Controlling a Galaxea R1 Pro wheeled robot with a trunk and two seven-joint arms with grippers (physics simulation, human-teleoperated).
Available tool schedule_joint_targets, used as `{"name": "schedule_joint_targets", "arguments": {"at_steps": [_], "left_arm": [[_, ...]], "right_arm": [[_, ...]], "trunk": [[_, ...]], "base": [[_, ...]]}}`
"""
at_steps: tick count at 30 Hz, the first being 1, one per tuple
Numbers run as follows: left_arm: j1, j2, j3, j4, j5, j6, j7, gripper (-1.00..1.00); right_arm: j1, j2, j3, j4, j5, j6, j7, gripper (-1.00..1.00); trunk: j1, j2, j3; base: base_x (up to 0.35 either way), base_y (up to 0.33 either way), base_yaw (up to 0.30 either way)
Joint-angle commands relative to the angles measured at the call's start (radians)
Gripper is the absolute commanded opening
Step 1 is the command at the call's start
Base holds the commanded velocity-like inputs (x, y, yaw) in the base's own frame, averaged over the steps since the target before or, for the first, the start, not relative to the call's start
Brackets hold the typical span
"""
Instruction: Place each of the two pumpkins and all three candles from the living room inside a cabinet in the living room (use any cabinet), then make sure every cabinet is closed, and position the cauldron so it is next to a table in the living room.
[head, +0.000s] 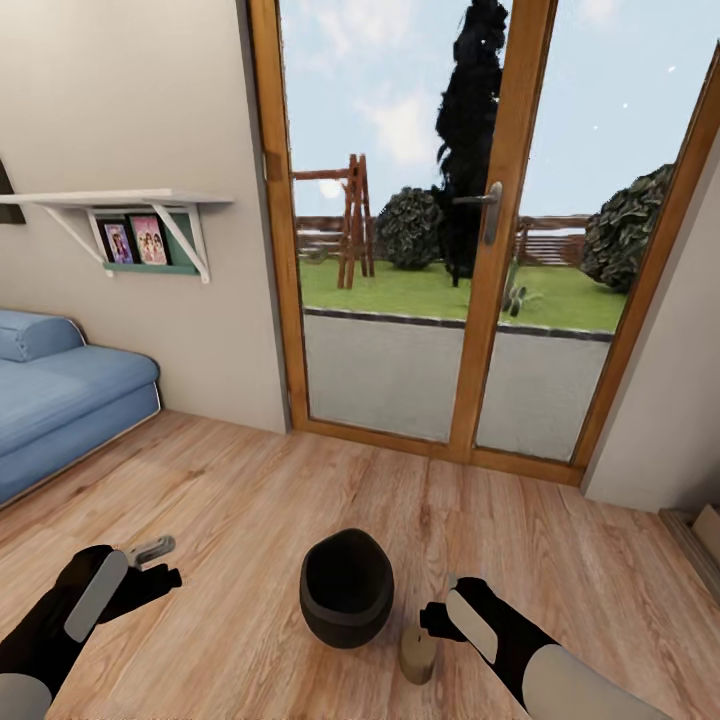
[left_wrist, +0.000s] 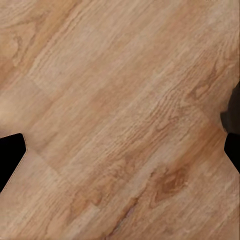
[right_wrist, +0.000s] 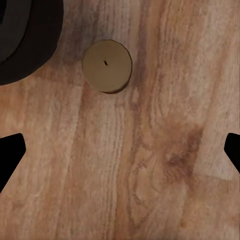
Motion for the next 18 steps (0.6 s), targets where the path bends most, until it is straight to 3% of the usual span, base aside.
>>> {"name": "schedule_joint_targets", "arguments": {"at_steps": [1, 14, 18], "left_arm": [[0.0, 0.005, 0.002, -0.001, 0.011, 0.003, 0.008, 1.0], [0.0, 0.009, 0.002, -0.003, 0.012, 0.003, 0.008, 1.0], [0.001, 0.01, 0.002, -0.007, 0.012, 0.003, 0.007, 1.0]], "right_arm": [[-0.001, -0.001, 0.006, -0.001, -0.008, 0.001, -0.008, 1.0], [-0.001, -0.001, 0.006, -0.001, -0.005, -0.009, -0.008, 1.0], [-0.001, 0.0, 0.006, -0.001, 0.028, -0.012, -0.008, 1.0]], "trunk": [[0.004, -0.008, -0.004], [0.054, -0.099, -0.045], [0.069, -0.127, -0.058]], "base": [[0.0, 0.0, 0.0], [0.0, 0.0, 0.0], [0.0, 0.0, 0.0]]}}
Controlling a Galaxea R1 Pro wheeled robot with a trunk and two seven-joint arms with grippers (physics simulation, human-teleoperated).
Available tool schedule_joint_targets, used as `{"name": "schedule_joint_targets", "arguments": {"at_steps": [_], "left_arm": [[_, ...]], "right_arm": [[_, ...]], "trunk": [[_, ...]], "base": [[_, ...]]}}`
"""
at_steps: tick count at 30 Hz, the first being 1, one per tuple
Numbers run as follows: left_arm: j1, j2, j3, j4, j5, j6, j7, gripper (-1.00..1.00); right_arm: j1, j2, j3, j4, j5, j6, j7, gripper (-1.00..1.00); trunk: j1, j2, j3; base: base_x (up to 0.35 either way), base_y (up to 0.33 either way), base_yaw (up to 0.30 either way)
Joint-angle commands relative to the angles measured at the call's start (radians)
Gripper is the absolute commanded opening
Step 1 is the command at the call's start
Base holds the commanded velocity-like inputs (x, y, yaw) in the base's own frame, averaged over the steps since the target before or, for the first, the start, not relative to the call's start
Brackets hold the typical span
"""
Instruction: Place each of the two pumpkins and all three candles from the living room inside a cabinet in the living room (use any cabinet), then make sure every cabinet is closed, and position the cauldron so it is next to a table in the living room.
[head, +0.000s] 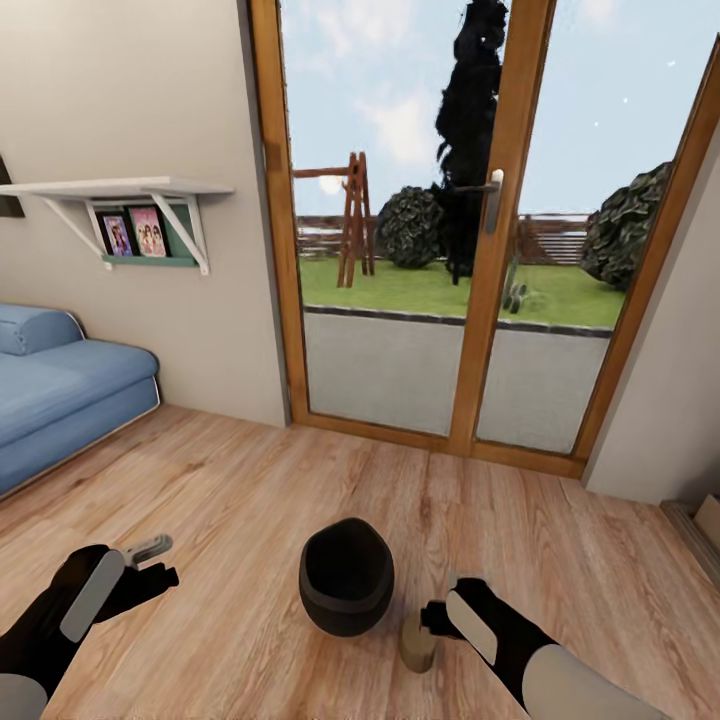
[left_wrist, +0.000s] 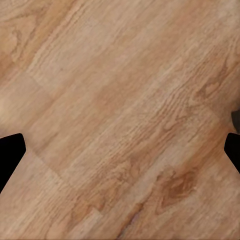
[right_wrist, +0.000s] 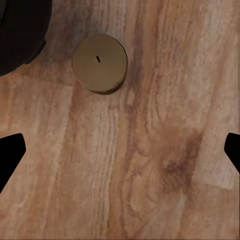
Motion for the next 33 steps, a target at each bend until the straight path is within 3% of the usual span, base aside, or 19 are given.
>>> {"name": "schedule_joint_targets", "arguments": {"at_steps": [1, 5, 11, 14, 17, 19, 20, 24, 27, 33], "left_arm": [[0.0, 0.001, 0.001, -0.002, 0.01, 0.003, 0.009, 1.0], [0.003, 0.002, 0.013, -0.004, 0.011, 0.021, 0.008, 1.0], [0.004, 0.003, 0.102, -0.006, 0.01, 0.07, 0.007, 1.0], [0.004, 0.004, 0.117, -0.006, 0.01, 0.072, 0.007, 1.0], [0.004, 0.01, 0.161, -0.006, 0.013, 0.076, -0.007, 1.0], [0.004, 0.02, 0.191, -0.005, 0.014, 0.077, -0.02, 1.0], [0.004, 0.037, 0.223, -0.005, 0.016, 0.078, -0.036, 1.0], [0.005, 0.066, 0.273, -0.003, 0.018, 0.078, -0.084, 1.0], [0.006, 0.07, 0.285, 0.002, 0.018, 0.078, -0.113, 1.0], [0.006, 0.052, 0.278, 0.005, 0.015, 0.077, -0.124, 1.0]], "right_arm": [[-0.001, -0.001, 0.007, -0.002, 0.0, -0.001, -0.009, 1.0], [-0.001, 0.001, 0.007, -0.002, 0.018, -0.025, -0.009, 1.0], [-0.001, 0.001, 0.007, -0.002, 0.022, -0.036, -0.009, 1.0], [-0.001, 0.001, 0.007, -0.002, 0.022, -0.037, -0.009, 1.0], [-0.001, 0.001, 0.008, -0.002, 0.022, -0.038, -0.009, 1.0], [-0.001, 0.001, 0.007, -0.002, 0.022, -0.038, -0.009, 1.0], [-0.001, 0.001, 0.008, -0.002, 0.022, -0.038, -0.009, 1.0], [-0.001, 0.001, 0.008, -0.002, 0.022, -0.038, -0.009, 1.0], [-0.001, 0.001, 0.008, -0.002, 0.022, -0.038, -0.009, 1.0], [-0.001, 0.001, 0.008, -0.002, 0.023, -0.038, -0.008, 1.0]], "trunk": [[0.004, -0.008, -0.004], [0.019, -0.036, -0.017], [0.042, -0.078, -0.036], [0.054, -0.099, -0.045], [0.065, -0.12, -0.054], [0.073, -0.134, -0.061], [0.077, -0.141, -0.064], [0.082, -0.148, -0.079], [0.083, -0.149, -0.09], [0.086, -0.151, -0.113]], "base": [[0.0, 0.0, 0.0], [0.0, 0.0, 0.0], [0.0, 0.0, 0.0], [0.0, 0.0, 0.0], [0.0, 0.0, 0.0], [0.0, 0.0, 0.0], [0.0, 0.0, 0.0], [0.0, 0.0, 0.0], [0.0, 0.0, 0.0], [0.0, 0.0, 0.0]]}}
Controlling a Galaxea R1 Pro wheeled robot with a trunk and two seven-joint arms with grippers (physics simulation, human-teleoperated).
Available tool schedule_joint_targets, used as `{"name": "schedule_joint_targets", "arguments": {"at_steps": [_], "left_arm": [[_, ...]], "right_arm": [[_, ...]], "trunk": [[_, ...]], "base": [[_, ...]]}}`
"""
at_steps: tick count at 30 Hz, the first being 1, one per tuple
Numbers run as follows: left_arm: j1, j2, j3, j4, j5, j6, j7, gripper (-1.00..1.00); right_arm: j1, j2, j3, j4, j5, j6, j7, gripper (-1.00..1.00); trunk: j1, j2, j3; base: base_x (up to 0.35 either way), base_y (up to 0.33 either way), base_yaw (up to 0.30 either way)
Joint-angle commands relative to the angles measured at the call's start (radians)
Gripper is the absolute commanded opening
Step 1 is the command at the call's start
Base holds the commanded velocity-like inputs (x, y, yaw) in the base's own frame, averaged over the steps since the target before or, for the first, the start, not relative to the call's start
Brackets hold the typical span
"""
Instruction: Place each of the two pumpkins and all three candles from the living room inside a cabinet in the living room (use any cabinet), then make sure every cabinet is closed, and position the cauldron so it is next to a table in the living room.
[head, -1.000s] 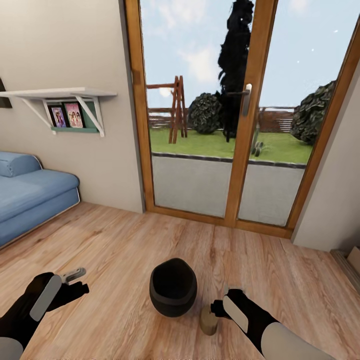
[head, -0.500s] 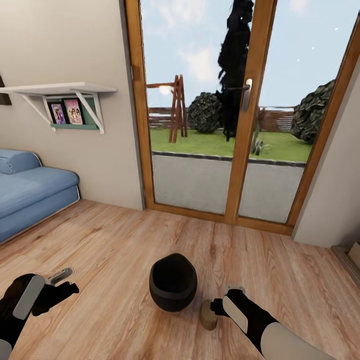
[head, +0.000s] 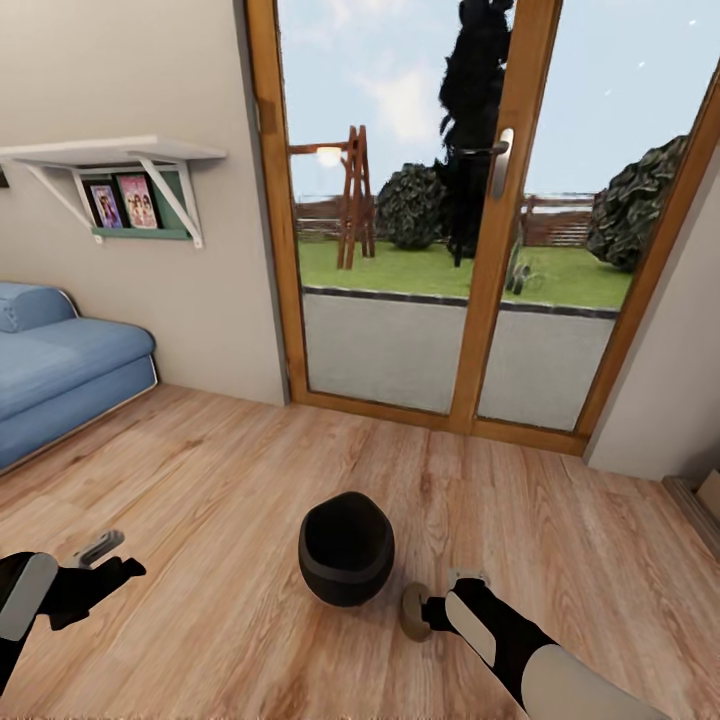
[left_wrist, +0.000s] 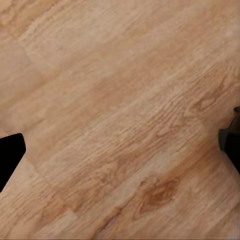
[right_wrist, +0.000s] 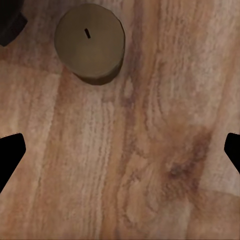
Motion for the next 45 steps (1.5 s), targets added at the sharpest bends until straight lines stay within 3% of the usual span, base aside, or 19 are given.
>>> {"name": "schedule_joint_targets", "arguments": {"at_steps": [1, 7, 12, 17, 20, 29, 45], "left_arm": [[-0.001, -0.002, 0.0, -0.001, 0.012, 0.003, 0.008, 1.0], [-0.001, -0.001, 0.002, 0.0, 0.013, 0.004, -0.039, 1.0], [-0.001, 0.013, 0.007, -0.001, 0.012, 0.005, -0.208, 1.0], [0.0, 0.022, 0.009, -0.008, 0.012, 0.005, -0.34, 1.0], [0.001, 0.025, 0.01, -0.008, 0.011, 0.005, -0.388, 1.0], [0.001, 0.057, 0.01, 0.0, 0.015, 0.005, -0.403, 1.0], [0.001, 0.06, 0.009, 0.001, 0.013, 0.005, -0.402, 1.0]], "right_arm": [[-0.001, -0.001, 0.007, -0.002, -0.009, 0.001, -0.009, 1.0], [-0.001, -0.001, 0.007, -0.002, -0.01, -0.004, -0.009, 1.0], [-0.001, -0.001, 0.007, -0.002, -0.01, -0.005, -0.009, 1.0], [-0.001, -0.001, 0.007, -0.002, -0.009, -0.006, -0.009, 1.0], [-0.001, -0.001, 0.007, -0.002, -0.009, -0.006, -0.009, 1.0], [-0.001, -0.001, 0.007, -0.002, -0.009, -0.041, 0.007, 1.0], [-0.001, -0.001, 0.007, -0.002, -0.009, -0.043, 0.009, 1.0]], "trunk": [[0.0, -0.001, -0.005], [0.003, -0.002, -0.028], [0.005, -0.003, -0.048], [0.005, -0.003, -0.048], [0.005, -0.003, -0.048], [0.005, -0.003, -0.048], [0.005, -0.003, -0.048]], "base": [[0.0, 0.0, 0.0], [0.0, 0.0, 0.0], [0.0, 0.0, 0.0], [0.0, 0.0, 0.0], [0.0, 0.0, 0.0], [0.095, 0.061, 0.0], [0.176, 0.017, 0.0]]}}
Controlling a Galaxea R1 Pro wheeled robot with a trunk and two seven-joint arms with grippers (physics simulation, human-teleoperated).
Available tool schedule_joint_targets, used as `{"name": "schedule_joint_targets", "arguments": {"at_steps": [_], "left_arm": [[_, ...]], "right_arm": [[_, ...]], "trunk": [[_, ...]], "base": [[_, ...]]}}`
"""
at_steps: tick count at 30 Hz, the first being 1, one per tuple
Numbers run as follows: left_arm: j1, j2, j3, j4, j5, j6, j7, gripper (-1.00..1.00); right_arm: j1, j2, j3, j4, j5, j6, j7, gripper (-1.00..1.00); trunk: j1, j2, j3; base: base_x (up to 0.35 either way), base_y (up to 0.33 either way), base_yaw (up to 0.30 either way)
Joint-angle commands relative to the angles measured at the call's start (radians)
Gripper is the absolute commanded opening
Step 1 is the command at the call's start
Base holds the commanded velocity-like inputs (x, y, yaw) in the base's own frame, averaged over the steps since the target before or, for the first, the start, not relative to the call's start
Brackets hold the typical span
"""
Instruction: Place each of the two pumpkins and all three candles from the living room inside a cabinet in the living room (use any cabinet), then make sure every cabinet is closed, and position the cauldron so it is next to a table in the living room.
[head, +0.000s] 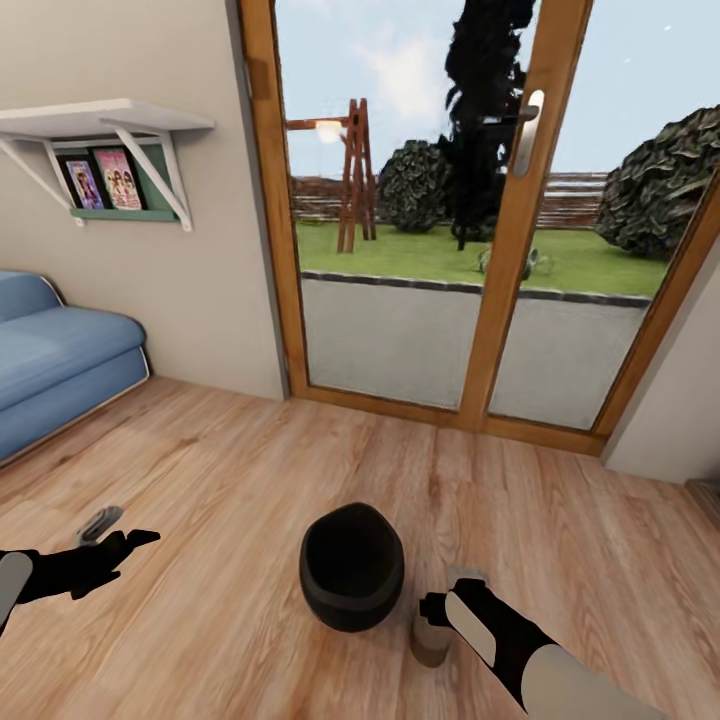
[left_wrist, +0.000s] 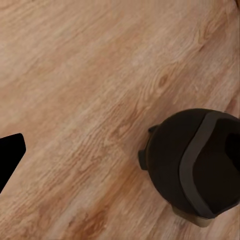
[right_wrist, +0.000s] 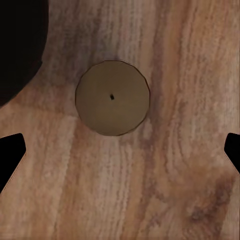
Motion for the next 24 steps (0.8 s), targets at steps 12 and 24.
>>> {"name": "schedule_joint_targets", "arguments": {"at_steps": [12, 24], "left_arm": [[-0.001, 0.002, -0.008, 0.0, -0.026, 0.004, -0.01, 1.0], [-0.001, 0.005, -0.007, -0.001, -0.022, 0.006, -0.01, 1.0]], "right_arm": [[-0.001, -0.001, 0.007, -0.002, -0.01, 0.002, -0.01, 1.0], [-0.001, -0.001, 0.007, -0.002, -0.01, 0.002, -0.009, 1.0]], "trunk": [[0.0, 0.0, -0.001], [0.0, 0.0, -0.001]], "base": [[0.083, 0.0, 0.0], [0.06, 0.046, 0.0]]}}
